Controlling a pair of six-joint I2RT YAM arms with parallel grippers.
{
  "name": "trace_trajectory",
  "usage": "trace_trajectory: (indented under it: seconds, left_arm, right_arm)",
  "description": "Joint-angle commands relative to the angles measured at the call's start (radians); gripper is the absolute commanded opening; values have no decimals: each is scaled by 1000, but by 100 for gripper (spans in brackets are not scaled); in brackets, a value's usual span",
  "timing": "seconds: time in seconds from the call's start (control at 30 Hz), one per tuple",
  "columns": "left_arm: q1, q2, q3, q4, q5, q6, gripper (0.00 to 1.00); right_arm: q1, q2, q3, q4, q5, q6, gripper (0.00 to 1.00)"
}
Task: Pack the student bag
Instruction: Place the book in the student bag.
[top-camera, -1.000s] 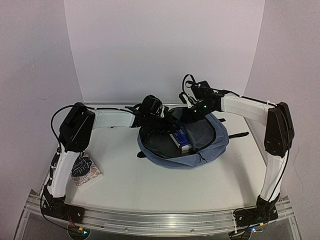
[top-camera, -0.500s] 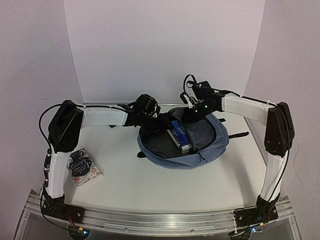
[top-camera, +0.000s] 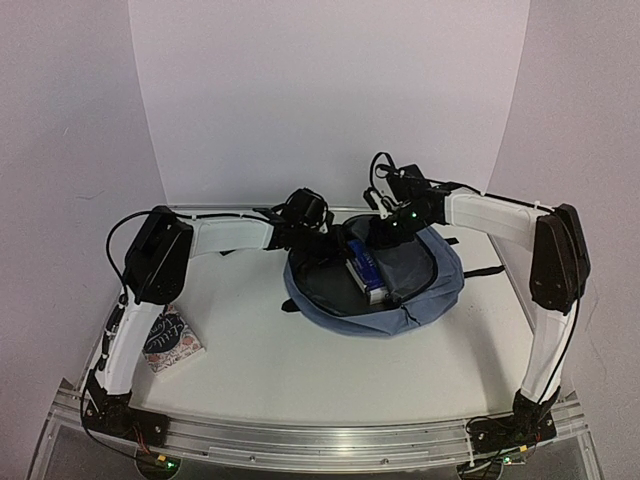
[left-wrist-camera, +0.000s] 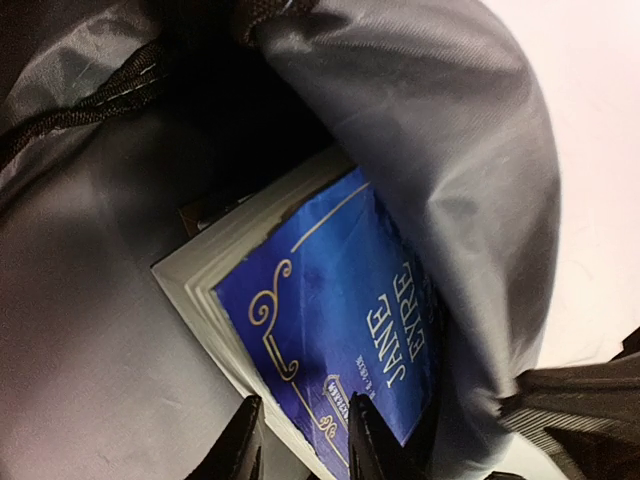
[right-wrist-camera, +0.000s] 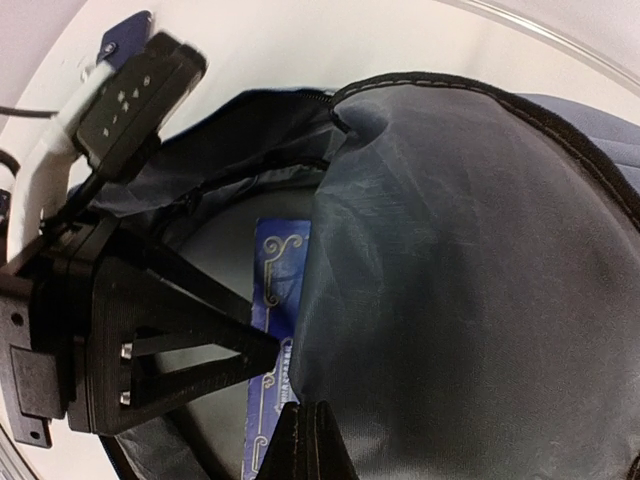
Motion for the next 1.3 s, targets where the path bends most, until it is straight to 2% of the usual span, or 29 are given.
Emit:
trace_trajectory:
  seconds: [0.0,0.2,0.37,0.5,0.57,0.77,0.97,1.1,1.2,1.27]
  left_arm:
    - [-5,24,101,34,60,16,25]
    - [-5,-24,55,33,60,80,31]
    - [-5,-10,65,31,62,62,29]
    - [-5,-66,-27,66,37,47,40]
    - [-5,-82,-46,52,17,51,42]
    - [-3,-39,2,13,-6,45,40]
    - [-6,86,174,22,82,45,29]
    - [-6,92,200,42,111,45,24]
    - [-6,54,170,26,89,71,25]
    - [-7,-9,104,17,55,81,33]
  right_arm:
    - [-9,-48,-17,-13,35,-14,0]
    - [-29,-24,-32,-1,41,-18,0]
    - [-30,-39,-15,0,18,5,0]
    - [-30,-66,1,-1,11,5,0]
    - [-30,-67,3,-1,7,6,0]
    - [-30,-59,-10,-1,-4,17,0]
    - [-30,-63,-2,-1,-41,33,0]
    - [-30,-57,4,-1,-49,36,0]
    - [-29,-45,-6,0,-24,24,0]
    - [-31,-32,-15,1,-8,11,0]
